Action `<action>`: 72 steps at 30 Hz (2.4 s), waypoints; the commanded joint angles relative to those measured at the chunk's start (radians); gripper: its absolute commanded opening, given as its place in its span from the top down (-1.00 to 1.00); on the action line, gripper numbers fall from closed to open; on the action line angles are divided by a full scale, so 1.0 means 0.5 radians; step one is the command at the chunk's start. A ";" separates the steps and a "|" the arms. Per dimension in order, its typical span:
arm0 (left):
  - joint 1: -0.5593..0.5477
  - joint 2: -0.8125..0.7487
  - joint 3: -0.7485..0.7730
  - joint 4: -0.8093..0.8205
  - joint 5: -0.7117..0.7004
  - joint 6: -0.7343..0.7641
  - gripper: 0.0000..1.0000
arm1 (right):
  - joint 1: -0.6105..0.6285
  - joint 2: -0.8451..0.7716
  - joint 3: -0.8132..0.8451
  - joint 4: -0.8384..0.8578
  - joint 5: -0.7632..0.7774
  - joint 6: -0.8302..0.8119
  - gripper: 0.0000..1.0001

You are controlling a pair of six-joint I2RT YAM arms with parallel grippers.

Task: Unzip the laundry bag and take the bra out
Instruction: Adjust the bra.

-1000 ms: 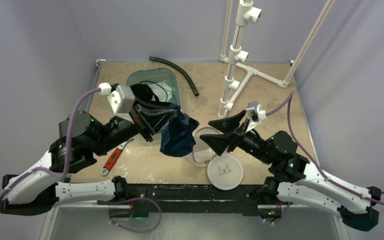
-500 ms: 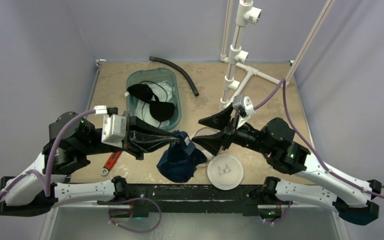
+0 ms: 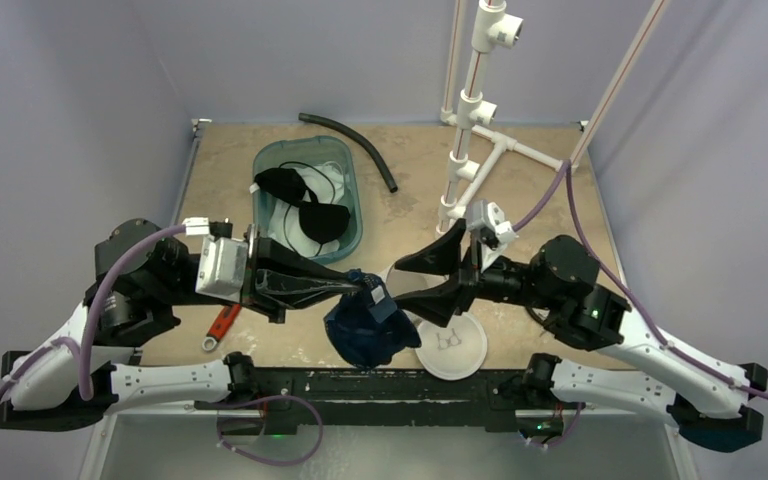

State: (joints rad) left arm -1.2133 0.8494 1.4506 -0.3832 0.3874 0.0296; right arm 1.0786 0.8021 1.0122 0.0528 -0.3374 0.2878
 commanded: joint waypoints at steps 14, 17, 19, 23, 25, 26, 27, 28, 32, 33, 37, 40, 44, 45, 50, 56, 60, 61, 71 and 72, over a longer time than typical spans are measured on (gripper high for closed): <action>-0.008 0.026 0.125 0.077 -0.038 0.079 1.00 | -0.009 -0.076 0.074 -0.029 -0.062 0.056 -0.15; -0.011 0.035 0.136 0.078 -0.049 0.080 1.00 | -0.008 -0.054 0.069 -0.018 -0.078 0.056 -0.10; -0.009 0.035 0.136 0.082 -0.046 0.080 1.00 | -0.008 -0.046 0.058 -0.009 -0.078 0.055 -0.06; -0.009 0.034 0.136 0.096 -0.027 0.069 1.00 | -0.009 -0.031 0.032 -0.004 -0.043 0.056 0.05; -0.010 0.031 0.136 0.106 -0.022 0.063 1.00 | -0.008 -0.020 0.028 -0.003 -0.037 0.054 0.10; -0.010 0.030 0.136 0.112 -0.019 0.061 1.00 | -0.008 -0.014 0.026 -0.003 -0.042 0.054 0.11; -0.009 0.031 0.136 0.115 -0.015 0.059 1.00 | -0.008 -0.002 0.025 -0.001 -0.054 0.056 0.12; -0.009 0.034 0.136 0.116 -0.014 0.058 1.00 | -0.009 0.004 0.025 0.003 -0.070 0.056 0.12; -0.012 0.035 0.141 0.119 -0.016 0.061 1.00 | -0.009 0.025 0.018 0.012 -0.119 0.056 0.14; -0.010 0.037 0.142 0.117 -0.014 0.062 1.00 | -0.006 0.030 0.013 0.016 -0.140 0.056 0.17; -0.009 0.047 0.135 0.126 -0.015 0.065 1.00 | -0.009 0.056 -0.001 0.035 -0.188 0.047 0.38; -0.010 0.052 0.118 0.147 -0.009 0.063 1.00 | -0.005 0.084 -0.006 0.057 -0.215 0.043 0.66; -0.011 0.051 0.084 0.175 -0.035 0.051 1.00 | -0.008 0.079 -0.012 0.039 -0.239 0.042 1.00; -0.010 0.051 0.076 0.173 -0.051 0.045 1.00 | -0.009 0.064 -0.016 0.036 -0.223 0.064 1.00; -0.009 -0.038 -0.010 0.109 -0.349 -0.044 -0.49 | -0.008 -0.043 0.068 -0.064 0.331 -0.035 1.00; -0.010 -0.320 -0.231 -0.059 -0.669 -0.145 -0.74 | -0.009 0.001 0.331 -0.212 1.023 -0.313 1.00; -0.009 -0.494 -0.388 0.031 -0.793 -0.201 -0.80 | -0.009 0.067 0.451 -0.193 1.016 -0.395 1.00; -0.009 -0.516 -0.419 0.074 -0.868 -0.212 -0.81 | -0.009 0.112 0.518 -0.230 1.024 -0.403 1.00; -0.011 -0.169 -0.608 0.352 -1.234 -0.208 -0.88 | -0.005 0.392 1.032 -0.526 1.078 -0.352 1.00; -0.010 -0.098 -0.593 0.353 -1.262 -0.217 -0.89 | -0.006 0.407 1.057 -0.550 1.082 -0.323 1.00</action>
State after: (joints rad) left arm -1.2133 0.6605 1.1610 -0.2665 -0.1680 -0.0643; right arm 1.0748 0.9852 1.4651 -0.1722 0.1749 0.0952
